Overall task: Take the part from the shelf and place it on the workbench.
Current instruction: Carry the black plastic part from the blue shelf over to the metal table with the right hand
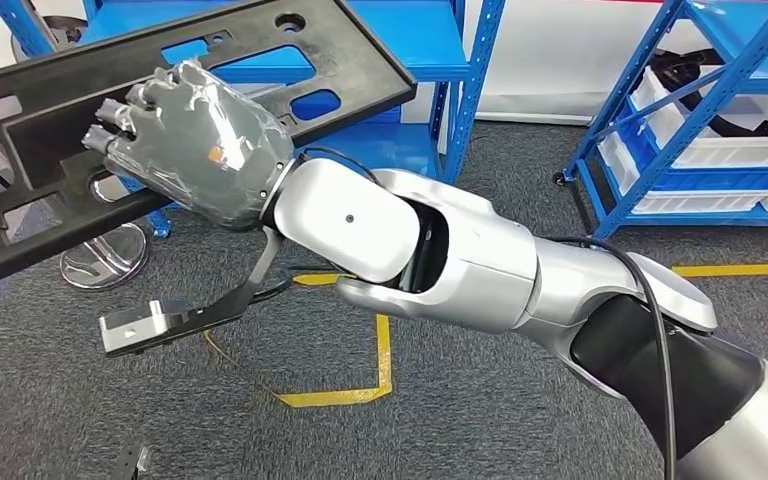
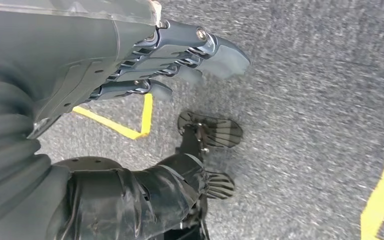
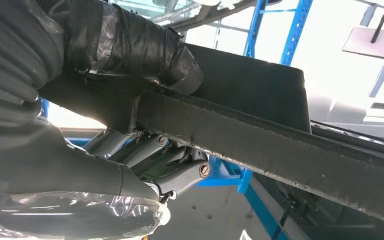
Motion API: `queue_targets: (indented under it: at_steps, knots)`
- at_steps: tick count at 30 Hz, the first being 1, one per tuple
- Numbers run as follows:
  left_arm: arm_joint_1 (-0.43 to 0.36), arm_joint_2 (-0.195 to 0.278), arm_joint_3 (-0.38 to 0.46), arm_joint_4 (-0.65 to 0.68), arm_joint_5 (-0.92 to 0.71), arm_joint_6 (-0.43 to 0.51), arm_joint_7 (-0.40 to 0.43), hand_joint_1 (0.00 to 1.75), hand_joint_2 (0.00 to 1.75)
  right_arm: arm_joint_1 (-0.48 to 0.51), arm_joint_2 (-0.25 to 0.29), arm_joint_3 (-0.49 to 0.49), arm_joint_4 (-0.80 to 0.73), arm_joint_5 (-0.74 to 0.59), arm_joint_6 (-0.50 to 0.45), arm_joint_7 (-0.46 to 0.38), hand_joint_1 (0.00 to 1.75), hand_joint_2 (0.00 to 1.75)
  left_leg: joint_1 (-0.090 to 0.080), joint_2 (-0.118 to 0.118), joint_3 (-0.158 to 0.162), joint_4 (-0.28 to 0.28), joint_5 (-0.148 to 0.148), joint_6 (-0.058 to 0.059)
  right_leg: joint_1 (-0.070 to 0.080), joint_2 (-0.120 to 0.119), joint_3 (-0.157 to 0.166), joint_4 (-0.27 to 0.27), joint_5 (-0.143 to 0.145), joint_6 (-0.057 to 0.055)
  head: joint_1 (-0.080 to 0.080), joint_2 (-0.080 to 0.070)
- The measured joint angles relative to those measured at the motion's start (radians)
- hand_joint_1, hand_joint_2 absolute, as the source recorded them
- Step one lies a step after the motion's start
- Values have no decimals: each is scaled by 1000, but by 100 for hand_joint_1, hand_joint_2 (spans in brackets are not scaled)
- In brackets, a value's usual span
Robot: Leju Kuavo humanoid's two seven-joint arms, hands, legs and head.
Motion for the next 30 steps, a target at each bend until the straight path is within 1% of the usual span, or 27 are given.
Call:
queue_targets:
  at_steps: [1,2,3,4,5,6,7,9,10,11,13,14,15,16,17,18,19,20,21,22,23,25,26,27,28,29,30]
  knots:
    - [0,0,0,0,0,1,1,0,175,3,0,0,0,-1,0,0,175,175,-5,-1,-11,4,5,2,4,0,18,-5,19,-7,0,0]
    - [1,0,0,0,0,1,2,0,175,4,0,0,1,-2,0,0,175,175,-9,-2,-20,7,10,3,9,1,52,-43,45,-17,1,0]
    - [1,-1,0,0,0,2,2,0,175,5,0,0,1,-4,0,0,175,175,-11,-2,-28,10,14,3,15,3,94,-103,61,-33,1,0]
    - [0,-2,0,0,0,2,-1,0,175,5,0,0,1,-6,0,0,175,175,-14,-3,-34,12,18,2,21,5,136,-168,67,-47,0,0]
    - [1,-3,0,0,0,2,-6,0,175,4,0,0,1,-7,0,0,175,175,-12,-2,-39,11,23,-1,26,6,170,-225,64,-58,0,0]
    - [0,-4,0,0,0,2,-12,0,175,4,0,0,2,-9,-1,0,175,175,-7,-2,-42,8,30,-6,31,7,189,-262,59,-64,-1,0]
    - [0,-4,0,0,1,2,-17,0,175,4,0,0,2,-10,-1,0,175,175,-4,-1,-44,2,38,-13,34,6,197,-281,62,-63,0,0]
    - [2,-3,0,0,4,1,-23,0,175,4,1,0,4,-11,-1,0,175,175,-1,-3,-49,-6,43,-25,32,2,200,-312,83,-62,3,0]
    - [3,-2,0,0,6,0,-25,0,175,4,2,0,4,-10,-2,0,175,175,-1,-3,-55,4,30,-31,28,0,201,-326,94,-62,4,0]
    - [4,-2,-1,0,6,-1,-26,0,175,3,2,0,4,-10,-2,1,175,175,-1,-4,-67,31,3,-37,23,-2,201,-339,103,-60,4,0]
    - [3,-2,-1,0,6,-2,-27,0,175,2,3,0,5,-8,-3,1,175,175,4,-4,-97,118,-60,-49,20,-4,192,-342,114,-58,2,0]
    - [3,-1,-1,0,6,-2,-27,0,175,4,3,0,5,-7,-2,1,175,175,6,-3,-113,168,-85,-54,19,-6,187,-339,117,-57,3,0]
    - [4,0,-1,1,6,-2,-27,0,175,5,3,0,6,-5,-2,1,175,175,8,-3,-124,208,-96,-59,17,-9,180,-335,118,-55,2,0]
    - [5,1,-1,1,6,-2,-27,0,175,7,3,1,6,-2,-1,0,175,175,11,-3,-126,229,-94,-65,14,-12,172,-329,119,-53,2,0]
    - [6,2,-1,1,6,-1,-27,0,175,8,3,2,7,3,-1,0,175,175,14,-2,-117,226,-79,-71,10,-17,163,-320,120,-51,2,0]
    - [6,3,-1,1,7,-1,-27,0,175,8,3,4,8,7,0,0,175,175,17,3,-88,185,-52,-79,5,-22,153,-310,119,-48,2,0]
    - [5,4,-1,1,7,-1,-26,0,175,8,3,4,9,11,0,0,175,175,19,14,-52,122,-33,-87,1,-27,144,-298,118,-43,2,0]
    - [3,4,-1,1,7,-1,-26,0,175,7,3,5,9,13,0,1,175,175,17,25,-18,65,-19,-89,-1,-31,135,-289,116,-37,0,0]
    - [1,5,-1,1,7,0,-25,0,175,7,3,5,9,15,0,1,175,175,14,32,3,25,-13,-85,-1,-36,130,-281,115,-31,-1,0]
    - [0,6,-1,1,8,0,-24,0,175,6,4,5,10,17,0,2,175,175,10,35,9,8,-17,-77,1,-41,127,-277,116,-25,-2,0]
    - [0,7,-1,1,8,1,-22,0,175,6,4,5,10,19,0,2,175,175,6,29,7,9,-13,-64,3,-46,125,-276,119,-20,-3,0]
    - [1,8,-1,1,10,2,-19,0,175,5,4,5,10,24,1,3,175,175,9,14,1,4,-6,-42,4,-56,123,-274,120,-10,-3,0]
    - [2,8,-1,1,10,2,-17,0,175,5,4,5,10,25,2,4,175,175,11,6,-3,2,0,-32,4,-54,117,-262,108,-6,-2,0]
    - [2,8,-1,1,10,2,-16,0,175,5,4,5,11,26,2,4,175,175,12,0,-6,-1,7,-22,3,-46,103,-232,83,-3,-2,0]
    - [2,7,-1,1,10,2,-15,0,175,5,3,5,11,26,3,4,175,175,12,-7,-11,-3,12,-13,2,-33,82,-181,48,-1,-2,0]
    - [2,7,-1,1,11,2,-15,0,175,5,3,6,12,26,3,4,175,175,10,-14,-18,-3,17,-8,1,-20,56,-114,9,-1,-2,0]
    - [2,7,-1,1,11,2,-15,0,175,7,3,6,12,26,4,3,175,175,9,-22,-24,-3,22,-4,1,-11,32,-51,-20,-2,-2,0]
